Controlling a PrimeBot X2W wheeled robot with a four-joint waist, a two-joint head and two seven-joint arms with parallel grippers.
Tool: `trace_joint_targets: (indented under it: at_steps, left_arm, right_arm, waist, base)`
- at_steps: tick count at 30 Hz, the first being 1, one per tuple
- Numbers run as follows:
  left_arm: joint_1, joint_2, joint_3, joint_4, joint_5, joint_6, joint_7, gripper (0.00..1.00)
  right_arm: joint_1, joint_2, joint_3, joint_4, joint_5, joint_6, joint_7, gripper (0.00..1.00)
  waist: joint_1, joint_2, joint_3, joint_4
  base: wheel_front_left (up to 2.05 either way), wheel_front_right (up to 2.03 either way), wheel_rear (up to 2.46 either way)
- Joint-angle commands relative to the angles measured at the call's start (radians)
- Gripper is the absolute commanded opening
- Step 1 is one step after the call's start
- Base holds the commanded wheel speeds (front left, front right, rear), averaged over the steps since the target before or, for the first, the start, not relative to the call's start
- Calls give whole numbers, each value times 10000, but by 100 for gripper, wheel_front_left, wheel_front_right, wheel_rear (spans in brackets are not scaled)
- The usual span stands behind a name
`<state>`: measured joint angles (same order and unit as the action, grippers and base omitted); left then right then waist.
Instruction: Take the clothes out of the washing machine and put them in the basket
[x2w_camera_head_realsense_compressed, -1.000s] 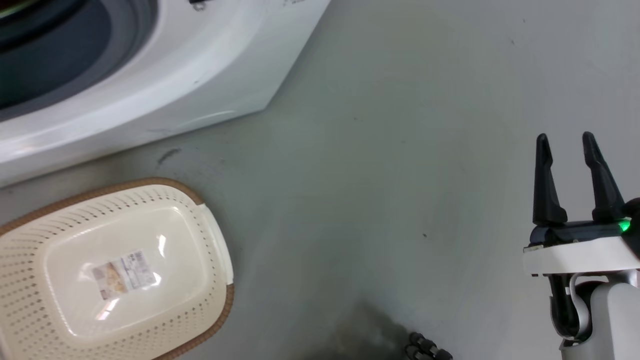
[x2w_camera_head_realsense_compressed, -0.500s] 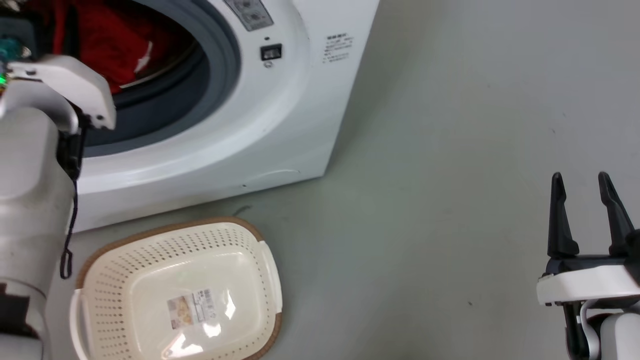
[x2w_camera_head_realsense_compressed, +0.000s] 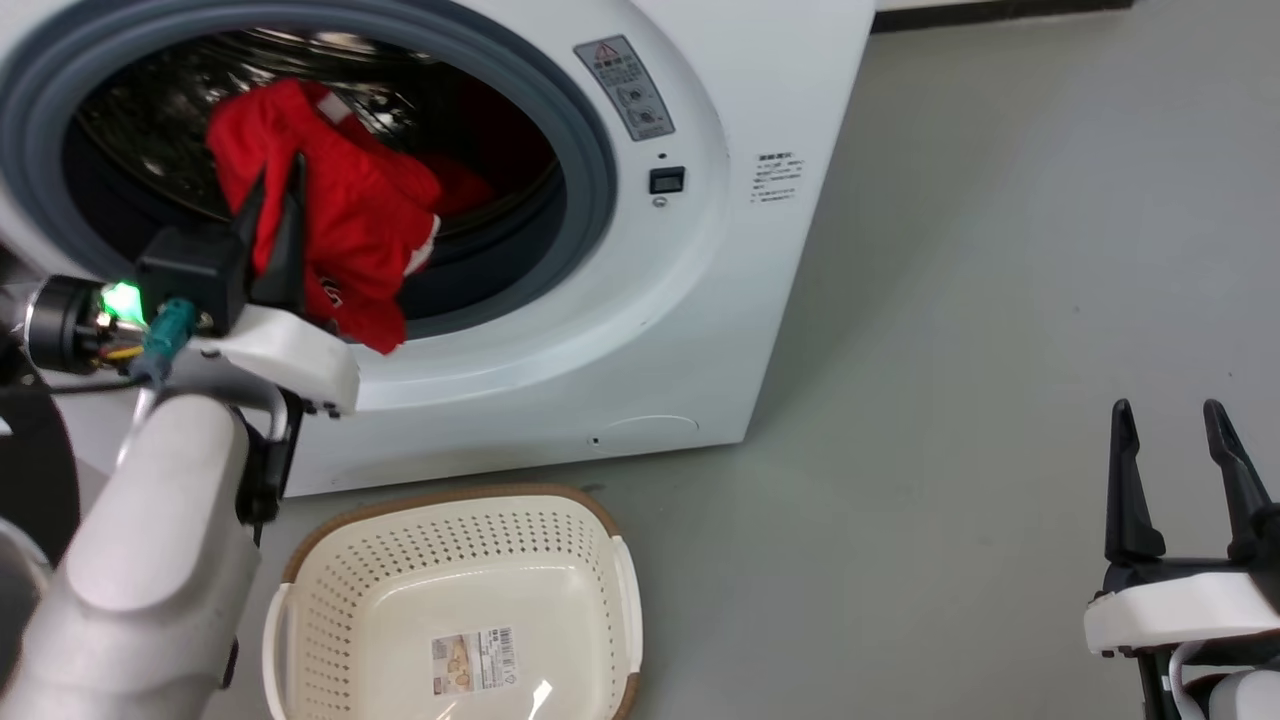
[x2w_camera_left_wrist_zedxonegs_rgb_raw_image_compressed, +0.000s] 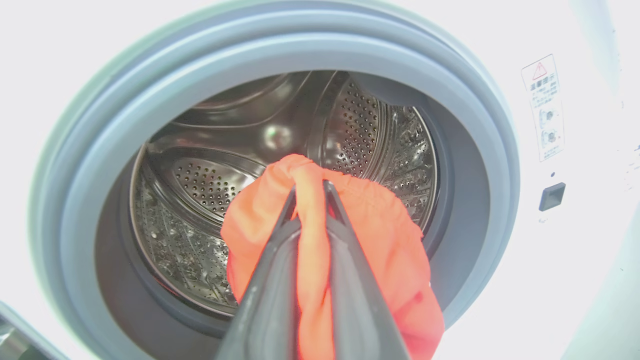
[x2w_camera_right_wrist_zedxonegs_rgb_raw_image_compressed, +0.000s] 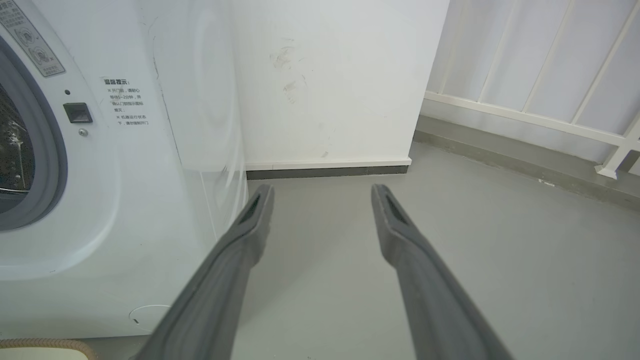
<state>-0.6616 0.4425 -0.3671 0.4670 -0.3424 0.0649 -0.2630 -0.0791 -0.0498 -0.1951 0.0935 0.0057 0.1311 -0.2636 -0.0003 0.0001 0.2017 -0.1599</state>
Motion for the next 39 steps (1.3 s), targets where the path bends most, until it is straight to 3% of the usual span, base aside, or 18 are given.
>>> trace_joint_targets:
  at_steps: [1,8,18,32,39]
  left_arm:
    - [307,-40,51,-245,60,58,-25,0]
    - [1816,-73,-51,-1672,2,88,55,0]
    - [3741,190,-556,-2625,-505,-108,1185,0]
    - [2271,-401,-1572,1462,-56,-997,886,0]
    - [825,-580,-2115,4090,811,-805,528,0]
  right_arm:
    - [102,-9,-53,25,-84,-7,-18,100]
    - [246,-8,-152,52,-105,-7,-17,100]
    - [36,-8,-130,-62,-103,-7,-18,100]
    - [-919,-9,158,-540,-134,-7,-18,100]
    - [-1204,-3,314,-799,-200,-7,-18,100]
  waist:
    - [3,-1,-264,266]
    - [3,-1,-518,657]
    - [3,-1,103,823]
    - [3,-1,3126,216]
    - [3,-1,4359,25]
  base:
    - [0,0,0]
    - [0,0,0]
    - [0,0,0]
    - [0,0,0]
    - [0,0,0]
